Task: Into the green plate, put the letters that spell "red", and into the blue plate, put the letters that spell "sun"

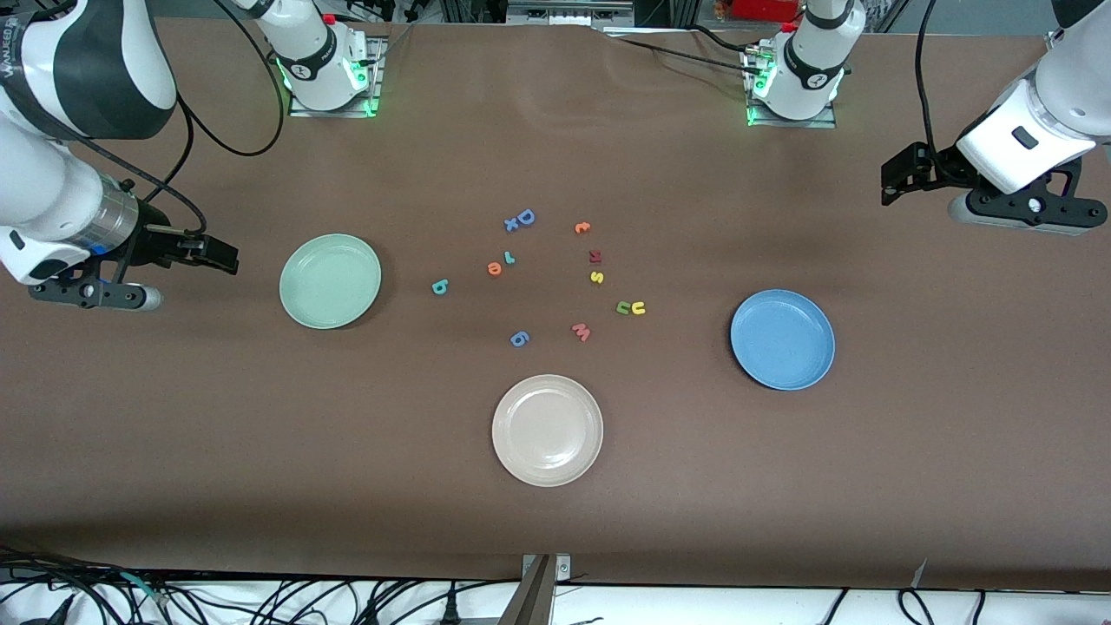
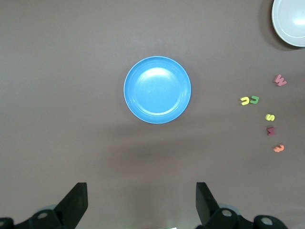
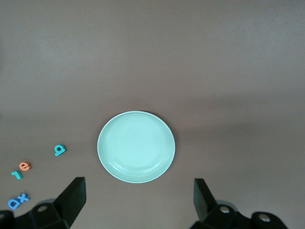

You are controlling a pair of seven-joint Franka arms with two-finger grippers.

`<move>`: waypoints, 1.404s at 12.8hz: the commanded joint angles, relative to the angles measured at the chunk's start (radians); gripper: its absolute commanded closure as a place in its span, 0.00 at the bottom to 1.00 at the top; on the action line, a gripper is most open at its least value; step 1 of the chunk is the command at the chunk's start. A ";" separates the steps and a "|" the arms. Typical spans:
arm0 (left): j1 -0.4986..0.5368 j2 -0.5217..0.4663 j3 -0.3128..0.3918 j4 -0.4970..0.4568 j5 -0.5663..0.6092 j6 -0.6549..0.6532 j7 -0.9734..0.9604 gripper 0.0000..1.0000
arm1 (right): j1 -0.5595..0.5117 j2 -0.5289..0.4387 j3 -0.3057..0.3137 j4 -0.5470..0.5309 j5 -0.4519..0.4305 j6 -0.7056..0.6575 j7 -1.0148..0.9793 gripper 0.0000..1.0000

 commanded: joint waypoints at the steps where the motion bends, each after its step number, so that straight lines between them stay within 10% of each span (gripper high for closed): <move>1: 0.003 0.014 0.001 0.033 -0.010 -0.027 0.021 0.00 | -0.004 -0.004 -0.003 -0.006 0.018 -0.003 -0.020 0.00; 18: -0.003 0.016 -0.002 0.038 -0.012 -0.027 0.010 0.00 | -0.001 0.017 -0.003 -0.001 0.007 -0.003 -0.011 0.00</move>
